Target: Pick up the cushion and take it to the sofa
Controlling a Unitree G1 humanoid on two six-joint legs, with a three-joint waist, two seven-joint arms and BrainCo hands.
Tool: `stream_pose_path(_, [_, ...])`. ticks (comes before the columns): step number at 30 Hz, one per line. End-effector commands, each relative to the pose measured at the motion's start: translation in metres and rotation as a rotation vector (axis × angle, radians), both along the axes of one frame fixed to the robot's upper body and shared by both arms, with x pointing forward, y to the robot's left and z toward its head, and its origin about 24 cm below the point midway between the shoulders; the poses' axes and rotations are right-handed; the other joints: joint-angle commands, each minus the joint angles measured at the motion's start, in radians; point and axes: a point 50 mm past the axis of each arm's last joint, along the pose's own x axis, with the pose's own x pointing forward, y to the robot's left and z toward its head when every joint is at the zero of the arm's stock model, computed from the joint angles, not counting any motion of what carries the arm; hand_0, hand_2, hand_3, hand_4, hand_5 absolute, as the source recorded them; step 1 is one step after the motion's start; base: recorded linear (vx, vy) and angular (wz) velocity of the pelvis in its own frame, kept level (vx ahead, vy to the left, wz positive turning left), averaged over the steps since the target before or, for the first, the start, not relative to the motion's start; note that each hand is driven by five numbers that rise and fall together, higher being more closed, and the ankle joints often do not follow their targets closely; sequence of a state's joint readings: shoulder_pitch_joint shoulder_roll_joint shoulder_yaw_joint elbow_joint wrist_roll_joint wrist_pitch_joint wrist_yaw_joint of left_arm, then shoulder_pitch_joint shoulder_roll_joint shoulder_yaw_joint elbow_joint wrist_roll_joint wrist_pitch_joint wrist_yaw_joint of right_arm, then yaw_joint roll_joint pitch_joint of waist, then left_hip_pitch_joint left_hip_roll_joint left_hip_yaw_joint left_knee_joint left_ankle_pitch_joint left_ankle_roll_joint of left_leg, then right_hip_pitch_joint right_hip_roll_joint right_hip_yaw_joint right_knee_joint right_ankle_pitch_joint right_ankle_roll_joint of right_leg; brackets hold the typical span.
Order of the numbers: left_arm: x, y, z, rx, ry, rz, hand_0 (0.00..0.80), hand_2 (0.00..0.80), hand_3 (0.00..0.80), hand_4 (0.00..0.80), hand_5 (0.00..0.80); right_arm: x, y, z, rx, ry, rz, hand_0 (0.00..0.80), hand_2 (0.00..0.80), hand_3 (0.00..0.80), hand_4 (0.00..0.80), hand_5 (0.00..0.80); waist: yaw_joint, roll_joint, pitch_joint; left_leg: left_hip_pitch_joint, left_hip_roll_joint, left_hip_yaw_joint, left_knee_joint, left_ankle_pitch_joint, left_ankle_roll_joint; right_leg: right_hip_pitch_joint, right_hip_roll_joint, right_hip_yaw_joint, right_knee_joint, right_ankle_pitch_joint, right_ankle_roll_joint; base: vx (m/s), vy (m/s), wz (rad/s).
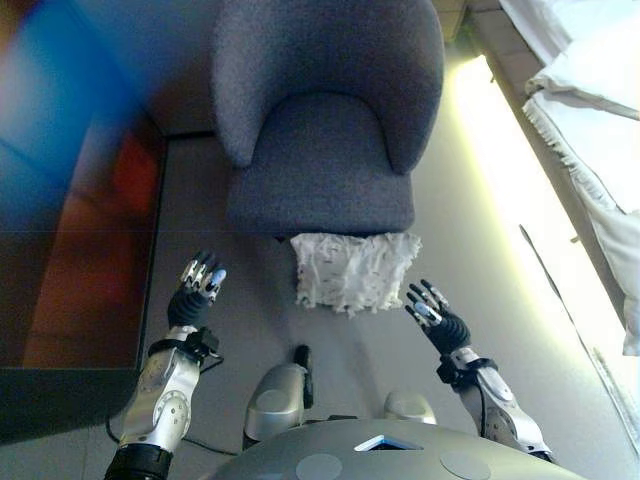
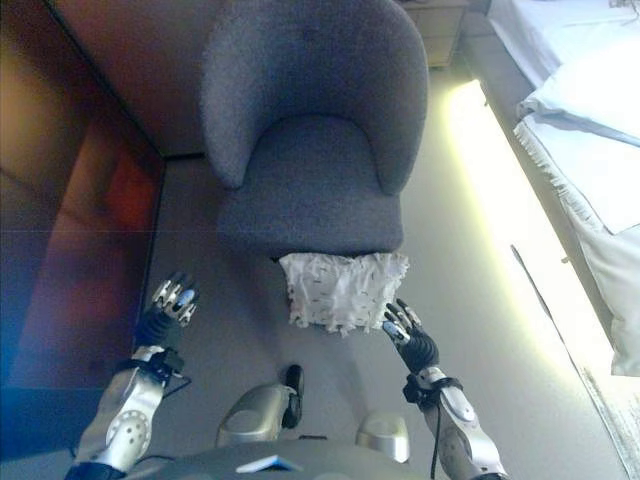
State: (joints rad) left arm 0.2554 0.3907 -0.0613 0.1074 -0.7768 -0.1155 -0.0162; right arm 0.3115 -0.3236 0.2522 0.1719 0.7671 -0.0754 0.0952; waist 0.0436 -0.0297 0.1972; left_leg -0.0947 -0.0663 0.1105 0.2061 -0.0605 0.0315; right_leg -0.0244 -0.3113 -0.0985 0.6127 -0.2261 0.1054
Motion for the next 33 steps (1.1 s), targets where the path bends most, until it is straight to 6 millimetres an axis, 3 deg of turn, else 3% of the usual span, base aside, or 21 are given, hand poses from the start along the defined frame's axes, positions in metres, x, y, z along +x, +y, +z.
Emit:
stream_pose_path(1, [0.006,0.001,0.021,0.05,-0.088,-0.035,0.0,0.0,0.0,0.0,0.0,-0.002,0.007,0.005,0.014,-0.043,-0.021,0.0,0.0,0.0,0.0,0.0,0.014,0.002,-0.073,-0.026,0.011,-0.02,-0.037,-0.015,0.039,-0.022,-0.055,-0.026,0.128,0.254,-0.002,0.314,0.137,-0.15])
stream_pose_path(5, [0.006,0.003,0.024,0.057,-0.095,-0.043,0.0,0.0,0.0,0.0,0.0,-0.007,0.003,0.002,0.013,-0.042,-0.043,0.0,0.0,0.0,0.0,0.0,0.004,0.01,-0.056,0.025,0.019,0.006,-0.045,-0.032,0.024,-0.059,-0.037,-0.081,-0.104,0.246,0.01,0.255,-0.037,-0.32])
stream_pose_path(8, [0.006,0.003,0.026,0.068,-0.115,-0.032,0.0,0.0,0.0,0.0,0.0,-0.003,0.001,0.004,0.02,-0.062,-0.04,0.0,0.0,0.0,0.0,0.0,-0.007,0.001,-0.032,0.057,0.029,0.023,-0.037,-0.07,0.01,-0.098,-0.033,-0.112,-0.286,0.301,0.042,0.201,-0.105,-0.26])
stream_pose_path(11, [0.005,-0.001,0.03,0.066,-0.13,-0.043,0.0,0.0,0.0,0.0,0.0,0.001,0.002,0.005,0.021,-0.068,-0.043,0.0,0.0,0.0,0.0,0.0,-0.016,-0.024,-0.026,0.069,0.019,0.026,-0.037,-0.09,0.006,-0.14,-0.037,-0.1,-0.465,0.404,0.077,0.204,-0.122,-0.16])
stream_pose_path(13, [0.004,-0.001,0.029,0.063,-0.126,-0.044,0.0,0.0,0.0,0.0,0.0,0.001,0.001,0.004,0.021,-0.064,-0.035,0.0,0.0,0.0,0.0,0.0,-0.025,-0.033,-0.029,0.093,0.015,0.009,-0.047,-0.105,0.0,-0.153,-0.028,-0.078,-0.556,0.434,0.094,0.31,-0.144,-0.01])
stream_pose_path(18, [0.002,0.002,0.024,0.053,-0.09,-0.021,0.0,0.0,0.0,0.0,0.0,-0.006,0.0,-0.002,0.03,-0.033,-0.033,0.0,0.0,0.0,0.0,0.0,-0.044,-0.05,-0.043,0.153,0.013,-0.02,-0.048,-0.151,-0.001,-0.179,0.003,-0.063,-0.613,0.455,0.111,0.37,-0.165,0.26])
stream_pose_path(23, [-0.002,0.0,0.015,0.038,-0.055,0.008,0.0,0.0,0.0,0.0,0.0,-0.006,0.0,-0.004,0.014,0.0,-0.031,0.0,0.0,0.0,0.0,0.0,-0.065,-0.047,-0.071,0.21,0.051,-0.038,-0.013,-0.189,-0.016,-0.175,0.045,-0.038,-0.539,0.395,0.095,0.381,-0.237,0.1])
stream_pose_path(24, [-0.003,0.002,0.013,0.021,-0.047,0.014,0.0,0.0,0.0,0.0,0.0,-0.005,-0.001,-0.002,0.003,-0.002,-0.025,0.0,0.0,0.0,0.0,0.0,-0.072,-0.042,-0.077,0.22,0.089,-0.034,0.025,-0.152,-0.036,-0.172,0.068,-0.031,-0.5,0.36,0.079,0.337,-0.267,0.22])
stream_pose_path(25, [-0.003,0.002,0.013,0.02,-0.046,0.015,0.0,0.0,0.0,0.0,0.0,-0.005,-0.002,-0.001,0.005,-0.003,-0.025,0.0,0.0,0.0,0.0,0.0,-0.074,-0.04,-0.08,0.219,0.106,-0.034,0.044,-0.122,-0.046,-0.166,0.079,-0.032,-0.495,0.348,0.071,0.364,-0.326,0.23])
stream_pose_path(28, [-0.001,-0.001,0.015,0.0,-0.06,0.018,0.0,0.0,0.0,0.0,0.0,-0.003,-0.011,0.001,-0.012,-0.015,-0.008,0.0,0.0,0.0,0.0,0.0,-0.075,-0.032,-0.086,0.167,0.166,-0.03,0.235,0.016,-0.085,-0.118,0.129,-0.053,-0.488,0.29,0.006,0.261,-0.28,0.26])
stream_pose_path(31, [0.002,-0.009,0.013,-0.015,-0.055,0.014,0.0,0.0,0.0,0.0,0.0,0.0,-0.019,0.003,-0.038,-0.034,-0.019,0.0,0.0,0.0,0.0,0.0,-0.08,-0.038,-0.082,0.061,0.182,-0.013,0.453,0.074,-0.085,-0.081,0.151,-0.047,-0.472,0.246,-0.051,0.182,-0.197,0.2])
stream_pose_path(33, [0.003,-0.013,0.011,-0.022,-0.055,0.006,0.0,0.0,0.0,0.0,0.0,0.0,-0.023,0.004,-0.038,-0.038,-0.035,0.0,0.0,0.0,0.0,0.0,-0.085,-0.033,-0.072,0.012,0.208,-0.004,0.492,0.083,-0.081,-0.056,0.167,-0.045,-0.46,0.224,-0.069,0.183,-0.091,0.23])
